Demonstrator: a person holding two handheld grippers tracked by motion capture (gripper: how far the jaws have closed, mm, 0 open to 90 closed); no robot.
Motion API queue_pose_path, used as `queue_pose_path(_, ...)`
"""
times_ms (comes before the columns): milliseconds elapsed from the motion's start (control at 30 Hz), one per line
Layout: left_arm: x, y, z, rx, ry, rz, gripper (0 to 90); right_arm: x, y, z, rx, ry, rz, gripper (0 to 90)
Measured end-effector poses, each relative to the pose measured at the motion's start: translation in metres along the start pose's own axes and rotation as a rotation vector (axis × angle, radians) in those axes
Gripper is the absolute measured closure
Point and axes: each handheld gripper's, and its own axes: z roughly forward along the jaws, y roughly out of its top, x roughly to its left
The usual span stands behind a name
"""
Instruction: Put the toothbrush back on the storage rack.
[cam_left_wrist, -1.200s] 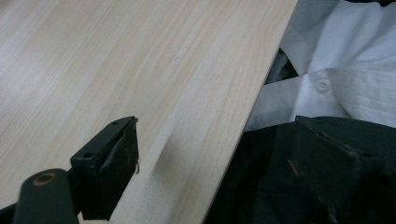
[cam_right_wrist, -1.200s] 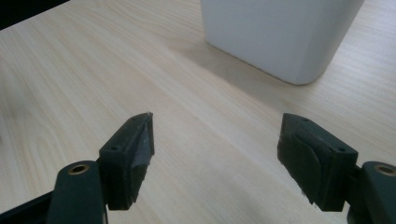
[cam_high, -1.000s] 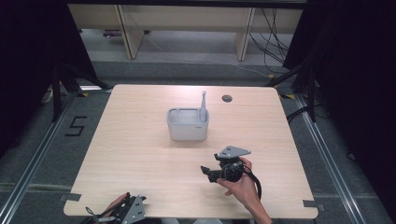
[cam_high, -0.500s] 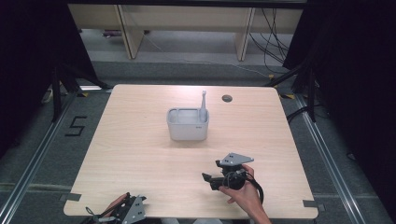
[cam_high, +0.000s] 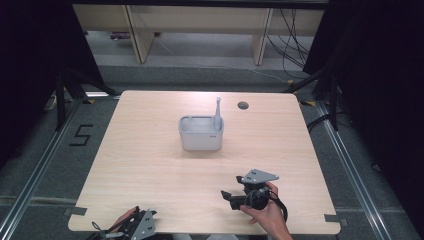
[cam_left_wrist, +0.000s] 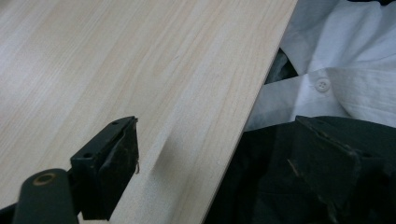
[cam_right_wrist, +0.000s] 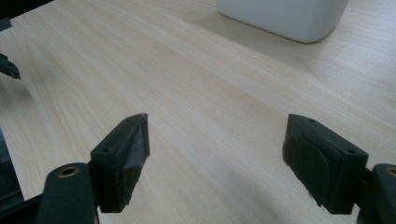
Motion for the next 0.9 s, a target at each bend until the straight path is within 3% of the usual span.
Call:
queue_pose_path(67, 0.0, 0.0, 0.0, 0.001, 0.0, 0.0, 15.3, -0.003, -0.002, 0.0, -0.004, 0.019, -0.027, 18.0)
queue_pose_path(100, 0.0, 0.0, 0.0, 0.001, 0.0, -0.001, 15.3, -0.002, -0.004, -0.002, -0.009, -0.004, -0.034, 17.0)
queue_pose_path(133, 0.0, 0.0, 0.0, 0.0, -0.001, 0.001, 15.3, 0.001, -0.005, -0.003, 0.005, 0.012, 0.002, 15.9)
queue_pose_path(300, 0.0, 0.0, 0.0, 0.0, 0.001, 0.001, 15.3, 0.002, -0.01, -0.009, -0.001, 0.033, -0.01, 15.5)
queue_pose_path(333, 0.0, 0.0, 0.0, 0.0, 0.001, 0.0, 15.3, 0.001, -0.011, -0.01, -0.013, 0.007, -0.043, 15.5)
queue_pose_path(433, 0.0, 0.0, 0.0, 0.002, 0.001, -0.001, 15.3, 0.006, -0.015, -0.013, -0.002, 0.023, 0.005, 15.5)
queue_pose_path(500, 0.0, 0.0, 0.0, 0.0, 0.001, -0.001, 15.3, 0.004, -0.016, -0.016, -0.021, 0.008, -0.042, 15.5)
queue_pose_path(533, 0.0, 0.0, 0.0, 0.0, 0.003, -0.001, 15.3, 0.005, -0.017, -0.017, -0.013, 0.013, -0.02, 15.5)
queue_pose_path(600, 0.0, 0.0, 0.0, 0.001, 0.004, 0.0, 15.3, 0.005, -0.019, -0.019, -0.012, 0.005, -0.038, 15.5)
queue_pose_path(733, 0.0, 0.0, 0.001, 0.001, 0.001, -0.003, 15.3, 0.007, -0.025, -0.022, 0.005, 0.017, -0.024, 15.5)
queue_pose_path(767, 0.0, 0.0, 0.001, 0.002, 0.001, -0.003, 15.3, 0.006, -0.025, -0.023, 0.003, 0.014, -0.042, 15.5)
queue_pose_path(900, 0.0, 0.0, 0.001, 0.002, 0.002, -0.003, 15.3, 0.007, -0.03, -0.028, 0.017, 0.022, -0.014, 15.5)
